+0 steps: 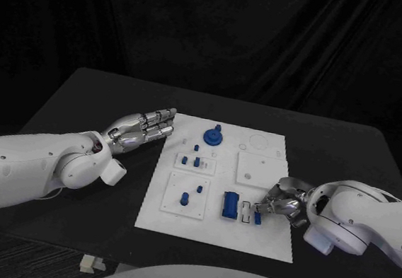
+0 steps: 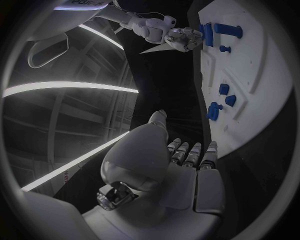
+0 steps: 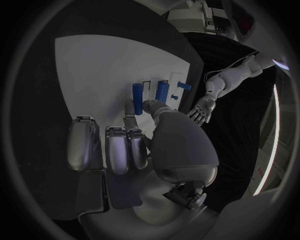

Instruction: Assemble the parts on the task board

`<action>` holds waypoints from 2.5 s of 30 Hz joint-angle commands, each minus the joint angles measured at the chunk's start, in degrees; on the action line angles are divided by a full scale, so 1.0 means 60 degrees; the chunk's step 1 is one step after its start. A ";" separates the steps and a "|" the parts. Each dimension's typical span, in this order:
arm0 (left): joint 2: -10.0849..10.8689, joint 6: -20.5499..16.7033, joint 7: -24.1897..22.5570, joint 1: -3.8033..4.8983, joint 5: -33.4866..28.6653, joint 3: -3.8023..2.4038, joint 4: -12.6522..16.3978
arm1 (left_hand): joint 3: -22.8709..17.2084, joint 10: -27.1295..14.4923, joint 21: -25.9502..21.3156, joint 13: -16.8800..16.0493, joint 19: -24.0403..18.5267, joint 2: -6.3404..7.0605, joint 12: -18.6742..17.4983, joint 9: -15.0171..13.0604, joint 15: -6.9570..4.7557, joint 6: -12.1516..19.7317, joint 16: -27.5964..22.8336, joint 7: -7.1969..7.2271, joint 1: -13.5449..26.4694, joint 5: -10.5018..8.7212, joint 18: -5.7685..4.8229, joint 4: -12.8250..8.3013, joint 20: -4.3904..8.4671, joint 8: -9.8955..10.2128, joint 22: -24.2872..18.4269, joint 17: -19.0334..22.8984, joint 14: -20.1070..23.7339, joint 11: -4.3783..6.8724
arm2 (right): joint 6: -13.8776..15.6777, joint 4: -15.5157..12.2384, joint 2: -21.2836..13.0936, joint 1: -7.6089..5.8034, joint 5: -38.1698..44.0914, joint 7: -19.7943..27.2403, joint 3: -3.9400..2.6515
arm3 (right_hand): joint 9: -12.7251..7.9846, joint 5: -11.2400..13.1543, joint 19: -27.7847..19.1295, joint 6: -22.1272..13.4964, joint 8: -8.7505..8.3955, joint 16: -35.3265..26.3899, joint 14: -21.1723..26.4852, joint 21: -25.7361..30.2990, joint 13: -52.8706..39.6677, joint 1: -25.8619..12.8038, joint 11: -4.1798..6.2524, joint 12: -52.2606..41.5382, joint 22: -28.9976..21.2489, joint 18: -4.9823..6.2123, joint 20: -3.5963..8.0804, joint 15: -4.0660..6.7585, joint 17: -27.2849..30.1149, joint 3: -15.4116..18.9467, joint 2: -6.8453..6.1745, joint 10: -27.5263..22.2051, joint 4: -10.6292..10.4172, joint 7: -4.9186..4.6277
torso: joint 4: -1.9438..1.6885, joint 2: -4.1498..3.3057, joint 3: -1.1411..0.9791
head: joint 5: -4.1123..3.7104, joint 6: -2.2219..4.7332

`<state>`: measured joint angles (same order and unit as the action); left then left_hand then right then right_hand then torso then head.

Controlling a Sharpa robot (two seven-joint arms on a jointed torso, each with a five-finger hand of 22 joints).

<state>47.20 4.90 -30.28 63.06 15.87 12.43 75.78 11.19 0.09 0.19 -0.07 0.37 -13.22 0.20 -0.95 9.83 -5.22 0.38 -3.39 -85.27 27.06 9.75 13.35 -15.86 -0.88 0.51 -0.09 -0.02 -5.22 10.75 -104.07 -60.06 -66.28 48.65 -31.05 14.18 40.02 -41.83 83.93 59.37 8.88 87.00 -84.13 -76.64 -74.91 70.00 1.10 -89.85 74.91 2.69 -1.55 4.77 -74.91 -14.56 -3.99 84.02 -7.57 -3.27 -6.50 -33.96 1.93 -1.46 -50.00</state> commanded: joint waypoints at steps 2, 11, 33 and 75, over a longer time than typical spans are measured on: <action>-0.0034 0.0124 -0.0091 -0.0013 -0.0054 -0.0009 -0.0002 | 0.0014 -0.0016 0.0035 0.0012 0.0017 -0.0034 -0.0033 -0.0014 0.0083 -0.0024 -0.0063 -0.0065 -0.0088 0.0040 0.0063 -0.0048 -0.0082 -0.0048 0.0012 0.0014 0.0004 -0.0051 | 0.0329 0.0028 0.0064 -0.0015 -0.0498 0.0143 0.0000 | 0.0033 0.0209 0.0084 0.0012 0.0066 0.0016 -0.0766 0.0054 -0.2516 -0.0110 -0.0025 -0.0025 0.1807 0.0087 -0.0040 -0.0036 -0.1456 -0.0538 0.0083 0.0997 0.0473 -0.0012 | 0.0025 -0.0012 0.0006 | 0.0017 0.0000; -0.0040 0.0148 -0.0079 -0.0013 -0.0054 -0.0009 -0.0009 | 0.0014 -0.0016 0.0035 0.0012 0.0017 -0.0034 -0.0033 -0.0014 0.0083 -0.0024 -0.0063 -0.0065 -0.0088 0.0040 0.0063 -0.0048 -0.0082 -0.0048 0.0012 0.0014 0.0004 -0.0051 | 0.0352 0.0154 0.0318 -0.0011 -0.0523 0.0188 0.0001 | 0.0043 0.0418 0.0052 -0.0091 0.0055 0.0008 -0.0763 0.0124 -0.2516 -0.0208 -0.0039 -0.0025 0.1786 0.0101 -0.0043 -0.0044 -0.1440 -0.0591 0.0106 0.0997 0.0499 -0.0032 | 0.0046 -0.0005 0.0004 | 0.0037 0.0000; -0.0075 0.0222 -0.0023 -0.0017 -0.0054 -0.0009 -0.0032 | -0.0009 -0.0016 0.0036 0.0012 0.0018 -0.0033 -0.0033 -0.0015 0.0095 -0.0031 -0.0063 -0.0112 -0.0089 0.0038 0.0060 -0.0091 -0.0086 -0.0048 0.0012 0.0014 0.0004 -0.0038 | -0.0243 0.0259 0.0526 -0.0001 -0.0526 -0.0047 0.0003 | 0.0028 0.3546 -0.0057 -0.0246 0.0134 -0.0041 -0.0744 0.0424 -0.2516 -0.1065 -0.0078 -0.0025 0.1704 0.0160 -0.0084 -0.0085 -0.1342 -0.0166 0.0242 0.0997 0.0198 -0.0055 | 0.0041 -0.0010 0.0002 | 0.0066 0.0000; 0.0020 0.0237 0.0020 -0.0036 -0.0054 -0.0009 -0.0006 | -0.0039 -0.0016 0.0039 0.0012 0.0022 -0.0033 -0.0033 -0.0033 0.0111 -0.0134 -0.0063 -0.0297 -0.0046 0.0037 0.0052 -0.0145 -0.0093 -0.0075 0.0014 0.0014 0.0004 0.0032 | 0.0276 -0.0567 -0.0423 0.0288 0.3740 0.1433 0.0010 | 0.3038 0.6483 -0.0236 -0.2544 0.4466 -0.0229 -0.0636 0.1033 -0.2516 -0.0679 0.0027 -0.0025 0.1579 0.0257 -0.0020 -0.0002 -0.0981 0.2390 -0.0091 0.0997 -0.1227 0.0084 | 0.0053 -0.0006 -0.0007 | 0.0119 0.0000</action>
<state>47.34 5.76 -29.50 62.93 15.87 12.43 75.62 11.03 0.09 0.19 -0.09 0.57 -13.22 0.20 -1.08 10.25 -6.04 0.38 -4.62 -85.27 27.06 9.75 12.88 -16.06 -1.11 0.54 -0.05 -0.02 -5.21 14.38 -107.11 -62.42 -64.80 66.84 -23.05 14.23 57.81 -3.27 82.61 44.46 35.14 85.86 -84.06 -70.75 -74.92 65.84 0.84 -89.85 74.91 3.59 -2.05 4.30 -74.91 -0.16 -4.29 84.14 -14.56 -2.77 -6.19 -33.97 1.87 -0.70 -50.00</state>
